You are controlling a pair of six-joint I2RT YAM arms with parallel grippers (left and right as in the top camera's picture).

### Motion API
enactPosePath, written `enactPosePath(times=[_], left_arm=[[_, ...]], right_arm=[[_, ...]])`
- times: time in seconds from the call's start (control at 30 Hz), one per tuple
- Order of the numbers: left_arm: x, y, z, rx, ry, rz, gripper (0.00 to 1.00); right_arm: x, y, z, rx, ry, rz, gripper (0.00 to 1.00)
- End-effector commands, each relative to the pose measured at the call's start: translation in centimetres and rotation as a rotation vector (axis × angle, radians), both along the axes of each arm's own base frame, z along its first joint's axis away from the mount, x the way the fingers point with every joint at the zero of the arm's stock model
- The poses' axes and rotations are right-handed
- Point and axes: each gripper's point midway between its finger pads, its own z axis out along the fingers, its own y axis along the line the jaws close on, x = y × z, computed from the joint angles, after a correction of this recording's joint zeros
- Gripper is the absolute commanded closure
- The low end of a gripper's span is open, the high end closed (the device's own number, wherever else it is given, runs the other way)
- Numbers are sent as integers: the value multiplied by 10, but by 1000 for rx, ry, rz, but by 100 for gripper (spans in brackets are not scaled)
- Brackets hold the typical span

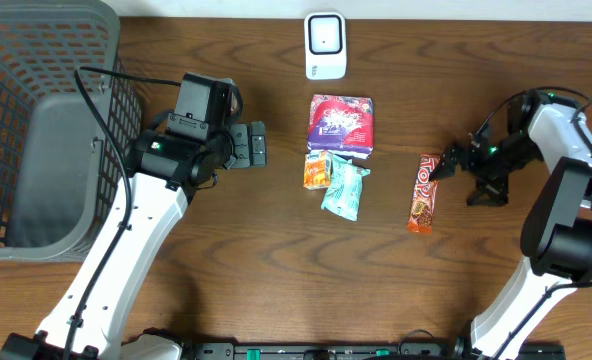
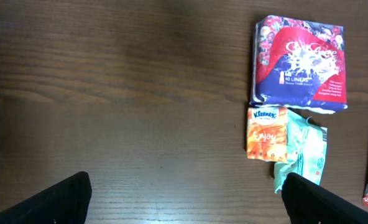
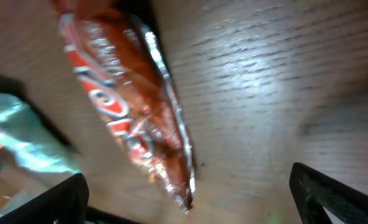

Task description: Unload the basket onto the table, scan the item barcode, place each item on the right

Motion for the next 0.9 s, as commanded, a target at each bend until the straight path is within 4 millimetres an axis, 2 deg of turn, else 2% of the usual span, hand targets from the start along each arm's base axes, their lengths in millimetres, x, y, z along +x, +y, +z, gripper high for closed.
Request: enactPosePath(times=[0.0,0.2,0.5,0.6,0.8,0.87], left_arm=[[3,3,3,14,-8,2,2],[3,3,3,14,-8,2,2],[3,3,3,14,-8,2,2],[3,3,3,14,-8,2,2],[3,3,3,14,-8,2,2],[3,3,3,14,-8,2,2]], right_arm=[[-12,5,-12,6,29,-12,4],[-23,24,-33,101,10,-44,18],[-36,40,-60,75,40,-101,31],[-37,44,-69,28,61,-127,34],[-41,39,-80,-146,104,-136,42],[-40,37,-83,-190,103,-143,52]])
